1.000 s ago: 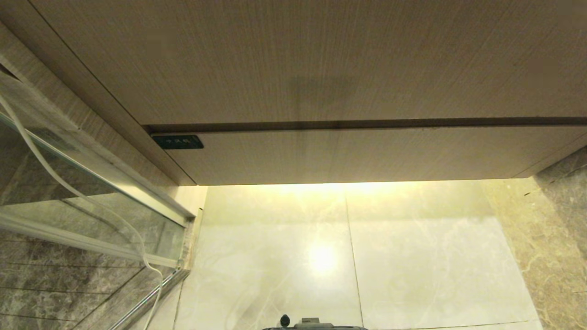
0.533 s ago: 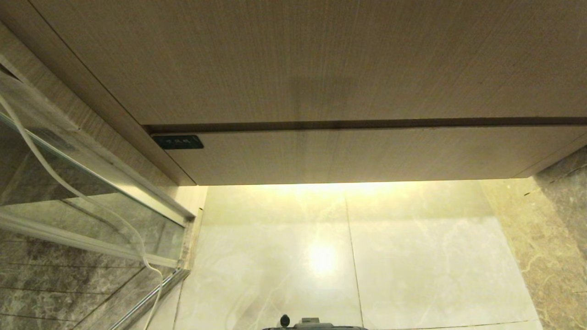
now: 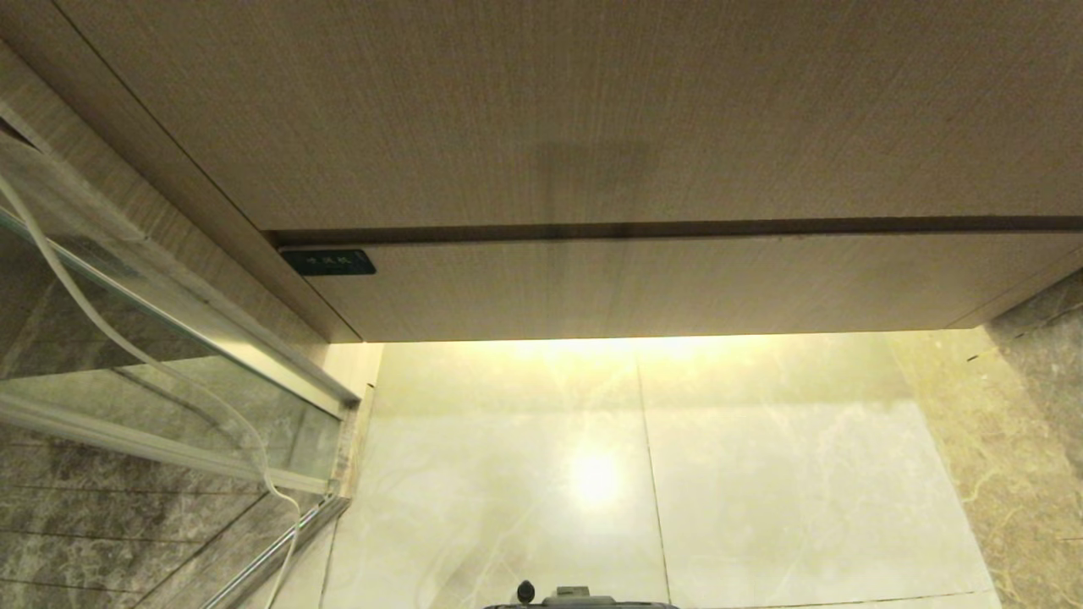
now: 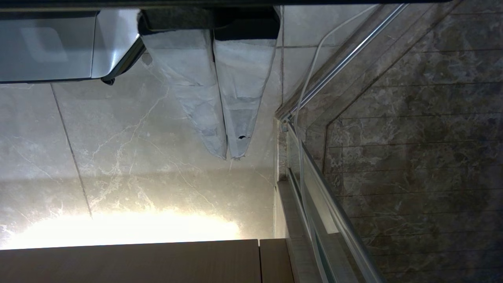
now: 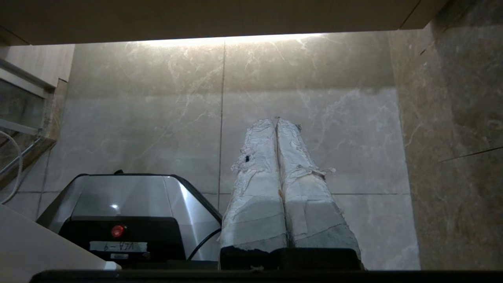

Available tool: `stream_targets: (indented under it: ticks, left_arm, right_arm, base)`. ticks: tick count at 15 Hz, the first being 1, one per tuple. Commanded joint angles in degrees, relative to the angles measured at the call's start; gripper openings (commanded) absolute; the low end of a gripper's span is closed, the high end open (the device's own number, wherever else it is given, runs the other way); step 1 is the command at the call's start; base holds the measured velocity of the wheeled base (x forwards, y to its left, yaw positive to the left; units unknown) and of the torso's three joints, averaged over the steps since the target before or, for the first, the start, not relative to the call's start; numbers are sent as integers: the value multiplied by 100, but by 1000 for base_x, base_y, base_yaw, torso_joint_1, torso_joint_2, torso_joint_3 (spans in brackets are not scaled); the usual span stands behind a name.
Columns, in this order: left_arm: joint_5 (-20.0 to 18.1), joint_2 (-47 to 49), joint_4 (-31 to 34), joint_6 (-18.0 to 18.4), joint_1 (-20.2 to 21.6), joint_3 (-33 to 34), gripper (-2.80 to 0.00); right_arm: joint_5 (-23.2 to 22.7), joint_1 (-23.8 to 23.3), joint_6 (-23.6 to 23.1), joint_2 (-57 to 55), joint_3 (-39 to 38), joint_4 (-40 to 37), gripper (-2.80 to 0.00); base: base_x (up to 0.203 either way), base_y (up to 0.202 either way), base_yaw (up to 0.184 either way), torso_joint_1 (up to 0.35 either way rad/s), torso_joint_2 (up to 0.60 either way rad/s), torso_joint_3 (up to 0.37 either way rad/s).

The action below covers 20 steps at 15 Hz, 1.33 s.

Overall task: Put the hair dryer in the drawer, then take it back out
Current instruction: Pull open the drawer

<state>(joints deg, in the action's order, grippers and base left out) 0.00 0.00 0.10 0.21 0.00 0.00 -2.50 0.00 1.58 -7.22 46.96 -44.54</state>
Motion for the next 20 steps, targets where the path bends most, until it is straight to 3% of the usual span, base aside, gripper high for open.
stream_targets:
  ticks: [1, 14, 20]
  left_arm:
    - [0, 0, -1, -3, 0, 0, -280]
    - [0, 0, -1, -2, 0, 0, -280]
    - [0, 0, -1, -3, 0, 0, -280]
  right_arm:
    - [-11, 0, 62, -43, -9, -37, -280]
    - [-31, 157, 62, -1623, 113, 280, -280]
    - [23, 1692, 17, -3013, 37, 272, -280]
  base:
    - [0, 0, 0, 0, 0, 0]
    - [0, 0, 0, 0, 0, 0]
    - [0, 0, 0, 0, 0, 0]
